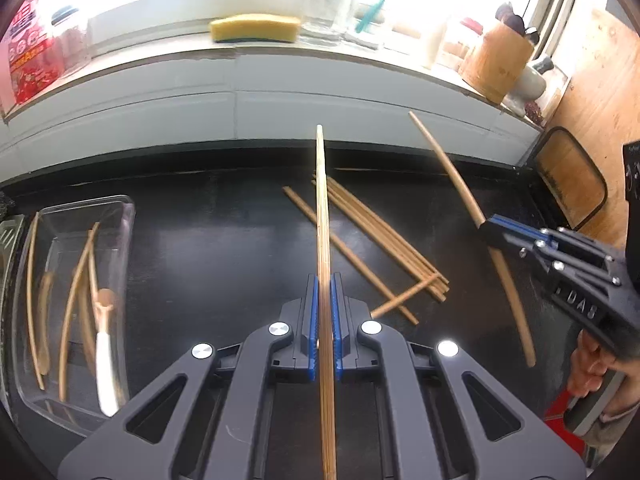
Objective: Organize utensils
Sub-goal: 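Carry both chopsticks into the clear container while both tools open to release, then move both open tools back over the remaining chopsticks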
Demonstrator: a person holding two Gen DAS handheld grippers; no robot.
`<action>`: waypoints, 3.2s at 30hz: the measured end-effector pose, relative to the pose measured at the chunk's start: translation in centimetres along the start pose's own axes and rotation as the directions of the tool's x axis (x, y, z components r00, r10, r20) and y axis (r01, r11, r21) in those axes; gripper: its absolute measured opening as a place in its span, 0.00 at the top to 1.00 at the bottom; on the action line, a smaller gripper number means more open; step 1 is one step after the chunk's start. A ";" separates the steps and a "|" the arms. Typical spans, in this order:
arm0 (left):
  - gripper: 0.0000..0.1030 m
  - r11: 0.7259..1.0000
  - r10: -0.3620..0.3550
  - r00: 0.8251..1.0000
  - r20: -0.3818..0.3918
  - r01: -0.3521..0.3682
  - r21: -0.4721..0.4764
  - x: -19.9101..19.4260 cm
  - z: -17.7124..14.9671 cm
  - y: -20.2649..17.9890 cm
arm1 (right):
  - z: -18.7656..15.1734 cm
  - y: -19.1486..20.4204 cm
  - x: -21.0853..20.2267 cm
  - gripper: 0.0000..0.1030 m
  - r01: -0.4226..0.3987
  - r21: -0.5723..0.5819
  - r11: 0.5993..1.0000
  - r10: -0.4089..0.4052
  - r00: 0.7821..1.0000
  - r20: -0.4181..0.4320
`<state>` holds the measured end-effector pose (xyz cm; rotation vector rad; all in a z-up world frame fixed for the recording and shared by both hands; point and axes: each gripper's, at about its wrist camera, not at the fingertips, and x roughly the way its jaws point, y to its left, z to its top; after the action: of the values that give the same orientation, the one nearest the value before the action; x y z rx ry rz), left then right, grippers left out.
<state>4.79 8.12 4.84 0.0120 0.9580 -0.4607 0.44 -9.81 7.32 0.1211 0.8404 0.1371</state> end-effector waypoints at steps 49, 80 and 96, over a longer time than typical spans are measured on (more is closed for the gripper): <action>0.95 0.983 0.030 0.995 -0.097 -0.047 -0.179 -4.7 -2.7 31.4 | 1.1 27.6 13.1 0.93 -0.130 0.191 0.973 0.159 0.976 -0.146; 0.06 0.999 0.006 0.997 -0.079 -0.010 -0.050 -2.2 2.2 17.4 | -5.2 13.6 7.0 0.06 0.035 0.029 0.999 -0.032 0.994 -0.109; 0.06 0.988 0.014 0.971 -0.237 -0.049 -0.145 7.1 -0.2 3.3 | -6.8 -6.6 1.9 0.06 0.295 0.095 0.951 -0.294 0.956 -0.025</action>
<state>9.36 8.47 -1.50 -0.0552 1.2226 -0.3615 -2.97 -15.61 0.37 0.0857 0.8664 -0.1849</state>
